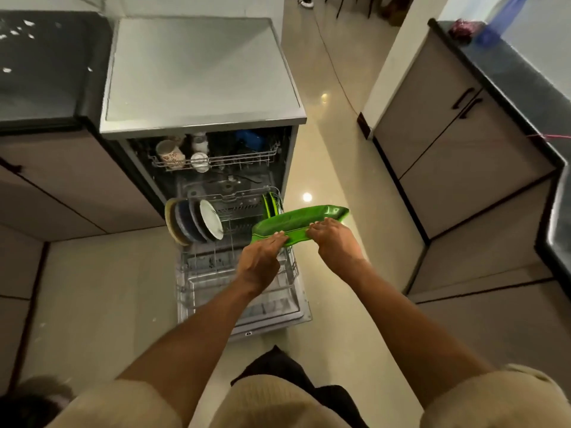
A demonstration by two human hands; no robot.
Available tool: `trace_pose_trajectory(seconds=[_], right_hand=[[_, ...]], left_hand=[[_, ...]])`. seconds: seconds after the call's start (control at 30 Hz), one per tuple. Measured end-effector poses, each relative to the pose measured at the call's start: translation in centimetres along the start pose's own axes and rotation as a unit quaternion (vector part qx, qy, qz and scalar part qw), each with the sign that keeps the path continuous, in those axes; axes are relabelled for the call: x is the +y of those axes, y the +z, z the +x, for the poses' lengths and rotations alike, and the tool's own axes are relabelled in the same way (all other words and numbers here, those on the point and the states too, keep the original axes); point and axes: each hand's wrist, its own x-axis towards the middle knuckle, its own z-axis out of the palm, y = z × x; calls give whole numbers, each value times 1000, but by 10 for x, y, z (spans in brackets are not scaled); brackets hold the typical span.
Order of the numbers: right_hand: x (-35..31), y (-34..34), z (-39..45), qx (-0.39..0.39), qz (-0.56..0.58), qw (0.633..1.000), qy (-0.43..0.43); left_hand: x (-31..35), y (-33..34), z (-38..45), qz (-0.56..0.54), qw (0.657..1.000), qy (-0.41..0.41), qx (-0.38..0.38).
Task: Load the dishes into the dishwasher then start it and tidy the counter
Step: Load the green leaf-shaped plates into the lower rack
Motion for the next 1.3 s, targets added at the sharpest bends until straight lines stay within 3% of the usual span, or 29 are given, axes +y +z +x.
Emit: trace_pose_trajectory(seconds=[0.33, 0.67, 0.97, 1.13, 1.3], right_hand=[[134, 25, 40, -66, 40, 990, -118], [203, 31, 114, -180, 13, 931, -316], [215, 97, 249, -224, -62, 858, -458], [211, 139, 331, -276, -50, 837, -470], [200, 196, 391, -298, -24, 848, -437]], left_hand=[[78, 58, 67, 30, 981, -189, -26], [123, 118, 120, -19, 906, -423, -7], [55, 180, 202, -92, 814, -569, 75], [2, 199, 254, -114, 772, -616, 108], [-58, 224, 285, -133, 716, -671, 138]])
